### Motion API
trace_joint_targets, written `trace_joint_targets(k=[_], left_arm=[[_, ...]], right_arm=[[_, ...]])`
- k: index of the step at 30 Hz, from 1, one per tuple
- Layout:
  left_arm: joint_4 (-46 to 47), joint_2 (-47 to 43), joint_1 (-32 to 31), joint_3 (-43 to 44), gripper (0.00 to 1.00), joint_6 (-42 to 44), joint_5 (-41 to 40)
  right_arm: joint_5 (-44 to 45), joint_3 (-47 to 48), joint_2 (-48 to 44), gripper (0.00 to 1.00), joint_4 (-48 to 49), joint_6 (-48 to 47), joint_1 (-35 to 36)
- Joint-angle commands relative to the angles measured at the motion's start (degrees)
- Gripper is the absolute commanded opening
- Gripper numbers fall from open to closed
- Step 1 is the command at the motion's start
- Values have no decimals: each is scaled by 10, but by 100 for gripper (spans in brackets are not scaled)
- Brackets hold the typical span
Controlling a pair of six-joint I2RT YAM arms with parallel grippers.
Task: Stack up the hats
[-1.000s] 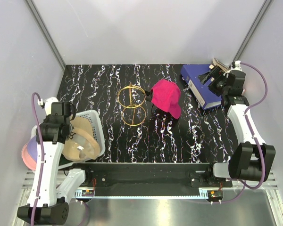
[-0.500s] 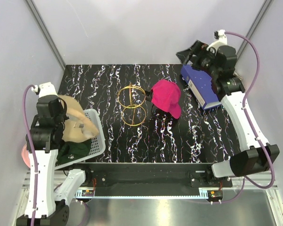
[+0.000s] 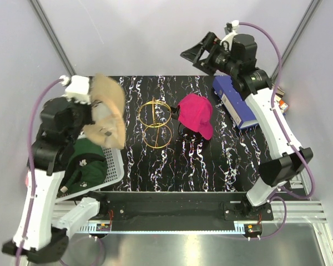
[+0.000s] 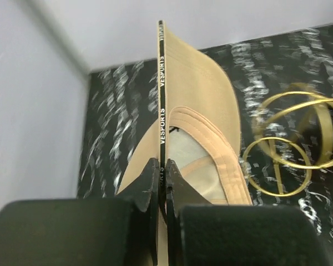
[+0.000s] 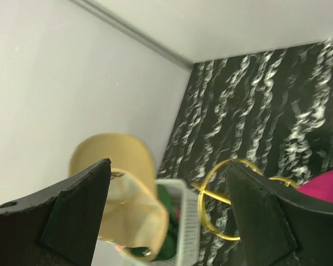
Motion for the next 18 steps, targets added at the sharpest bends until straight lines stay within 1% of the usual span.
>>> trace_joint_targets(k=[1,3,4,7,9,10,11,13,18], left_arm=[[101,60,-121,63,0,73,-71],[130,94,-161,89,0,109,-93],[141,106,-198,95,0,122,-114],[175,149,-247,122,0,165,-132],[188,176,-268,146,0,189,-137],[193,184,-288,152,0,198,-137],[202,196,-297,157,0,206,-137],[216,211,-319,168,0,225,-138],[224,234,-355,190,0,264,-132]], right_arm=[[-38,87,35,91,-64,86,24],[-61,113,47,90,-79,104,28],[-70,138,60,90,-89,130,29],[-104,188,83,90,-104,176,31],[-106,220,96,91,-123,180,36],[-104,256,111,91,-153,175,41],[-103,270,117,91,-165,175,40],[-108,279,126,91,-173,184,42],[-119,258,131,92,-175,189,47]])
